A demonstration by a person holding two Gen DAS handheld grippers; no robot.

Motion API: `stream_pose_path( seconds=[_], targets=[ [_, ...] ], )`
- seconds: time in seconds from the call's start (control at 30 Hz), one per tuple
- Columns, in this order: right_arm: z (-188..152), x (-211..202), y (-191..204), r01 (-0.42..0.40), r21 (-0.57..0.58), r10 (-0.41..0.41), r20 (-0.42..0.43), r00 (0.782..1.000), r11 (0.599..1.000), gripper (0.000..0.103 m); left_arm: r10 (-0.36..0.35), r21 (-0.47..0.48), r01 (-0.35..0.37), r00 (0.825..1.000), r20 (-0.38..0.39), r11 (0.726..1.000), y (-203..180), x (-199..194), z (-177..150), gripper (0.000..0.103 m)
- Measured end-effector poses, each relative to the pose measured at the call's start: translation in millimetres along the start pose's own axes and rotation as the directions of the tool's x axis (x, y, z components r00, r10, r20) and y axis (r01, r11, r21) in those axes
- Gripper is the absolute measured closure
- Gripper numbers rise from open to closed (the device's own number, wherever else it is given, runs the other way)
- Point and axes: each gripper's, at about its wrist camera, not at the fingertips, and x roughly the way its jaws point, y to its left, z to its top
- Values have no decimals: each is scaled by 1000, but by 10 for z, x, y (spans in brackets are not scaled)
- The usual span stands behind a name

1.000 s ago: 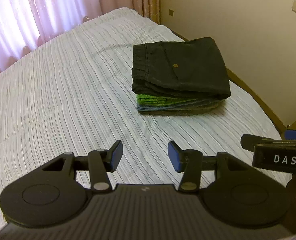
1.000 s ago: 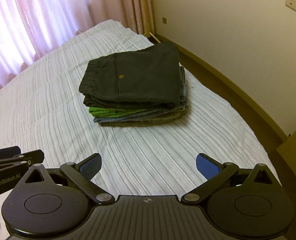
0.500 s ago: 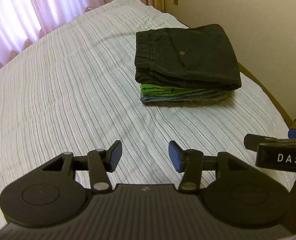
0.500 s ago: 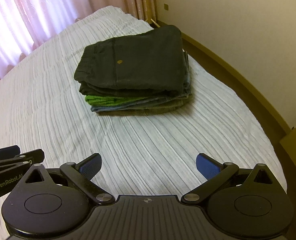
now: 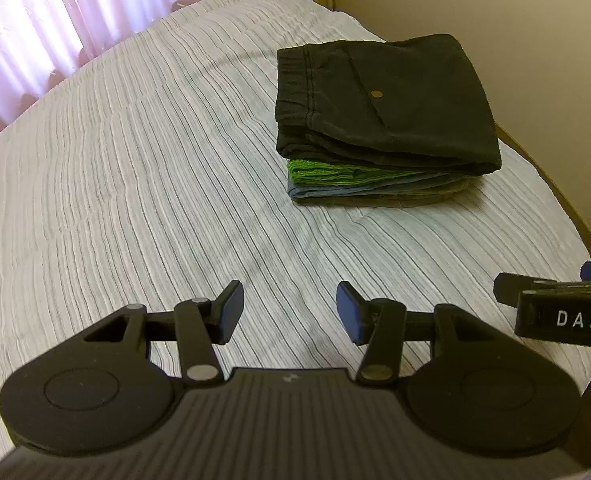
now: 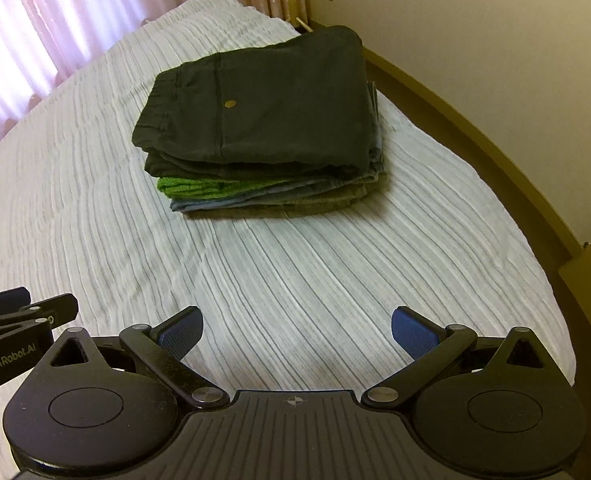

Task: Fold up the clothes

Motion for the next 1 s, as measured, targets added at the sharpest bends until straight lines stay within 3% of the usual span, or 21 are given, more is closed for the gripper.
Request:
stream_pose_path(
  seconds=[1.0],
  targets=[
    [87,276,-102,54,30,-52,-55,997,998,0,-17,47,18,999,-28,999,-121,338,119,52]
  ],
)
